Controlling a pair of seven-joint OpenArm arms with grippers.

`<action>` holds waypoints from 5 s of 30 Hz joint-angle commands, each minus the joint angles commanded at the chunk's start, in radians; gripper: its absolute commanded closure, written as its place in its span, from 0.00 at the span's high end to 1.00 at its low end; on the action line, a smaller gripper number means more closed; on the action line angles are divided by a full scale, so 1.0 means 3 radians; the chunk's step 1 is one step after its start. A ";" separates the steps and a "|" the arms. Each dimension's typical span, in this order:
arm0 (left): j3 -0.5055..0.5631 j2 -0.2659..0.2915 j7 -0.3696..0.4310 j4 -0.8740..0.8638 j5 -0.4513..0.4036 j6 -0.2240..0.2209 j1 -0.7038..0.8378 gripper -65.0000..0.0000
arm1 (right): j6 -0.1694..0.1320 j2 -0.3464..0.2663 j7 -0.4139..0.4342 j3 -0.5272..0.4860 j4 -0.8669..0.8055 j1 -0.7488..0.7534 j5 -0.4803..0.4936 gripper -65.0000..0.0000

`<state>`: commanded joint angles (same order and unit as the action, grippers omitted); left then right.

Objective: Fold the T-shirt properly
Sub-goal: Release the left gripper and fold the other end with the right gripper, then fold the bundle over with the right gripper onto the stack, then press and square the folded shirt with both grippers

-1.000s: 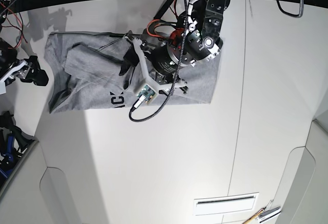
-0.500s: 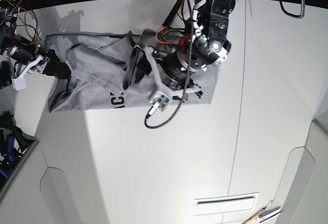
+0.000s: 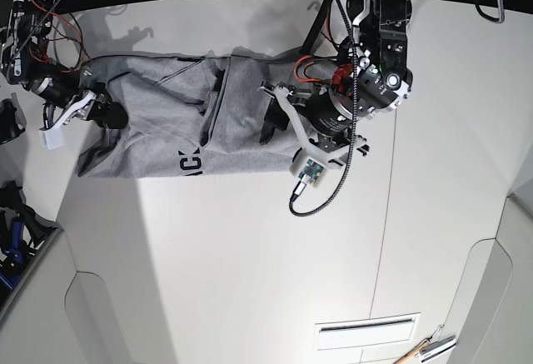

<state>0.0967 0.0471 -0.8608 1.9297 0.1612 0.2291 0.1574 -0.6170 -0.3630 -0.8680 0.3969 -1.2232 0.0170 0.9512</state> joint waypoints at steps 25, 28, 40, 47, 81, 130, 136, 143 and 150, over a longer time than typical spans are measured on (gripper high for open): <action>-0.0342 0.0001 -0.0106 -0.0042 0.0075 -0.0052 0.0329 0.64 | 0.0050 -0.0638 -0.0501 0.0043 -0.1150 -0.0581 -0.0221 0.00; -0.0342 0.0001 -0.0086 -0.0046 0.0074 -0.0051 0.0401 0.64 | 0.0050 -0.0479 -0.0603 0.0038 -0.1586 -0.0581 -0.0163 0.00; -0.0342 0.0009 -0.0065 -0.0047 0.0155 -0.0052 0.0437 0.64 | 0.0062 -0.0024 -0.0011 -0.2168 -0.1638 -0.0573 -0.1269 0.48; -0.0343 0.0008 -0.0102 -0.0047 0.0224 -0.0053 0.0437 0.64 | 0.0127 0.0001 0.0364 -0.3134 -0.1439 -0.0636 -0.2143 0.49; 0.1072 0.0320 0.0164 -0.0291 -0.0253 -0.0141 0.0287 0.00 | 0.0108 0.0178 0.1011 -0.1564 0.0465 -0.1799 -0.1587 0.00; -0.0479 -0.0168 0.0239 -0.0183 -0.0539 -0.0587 0.0100 0.00 | 0.0061 0.0224 0.0214 -0.1078 -0.0961 -0.0178 -0.0715 0.00; -0.0479 -0.0167 0.0369 -0.0819 -0.0525 -0.0535 -0.0122 0.00 | 0.0061 0.0323 0.0164 -0.1085 -0.0921 -0.0173 -0.0712 0.00; -0.0477 -0.0168 0.0289 -0.1067 -0.0504 -0.0462 -0.0580 0.00 | 0.0061 0.0354 0.0089 -0.1085 -0.0921 0.0058 -0.0689 0.00; -0.0477 -0.0167 0.0225 -0.0894 -0.0446 -0.0374 -0.0623 0.00 | 0.0061 0.0351 0.0158 -0.1082 -0.0928 0.0071 -0.0643 0.00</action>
<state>-0.0463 -0.0029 -0.7933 1.6615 0.0273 0.1169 -0.0296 -0.5987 -0.2577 -0.8207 0.0723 -1.5017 0.0383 0.7582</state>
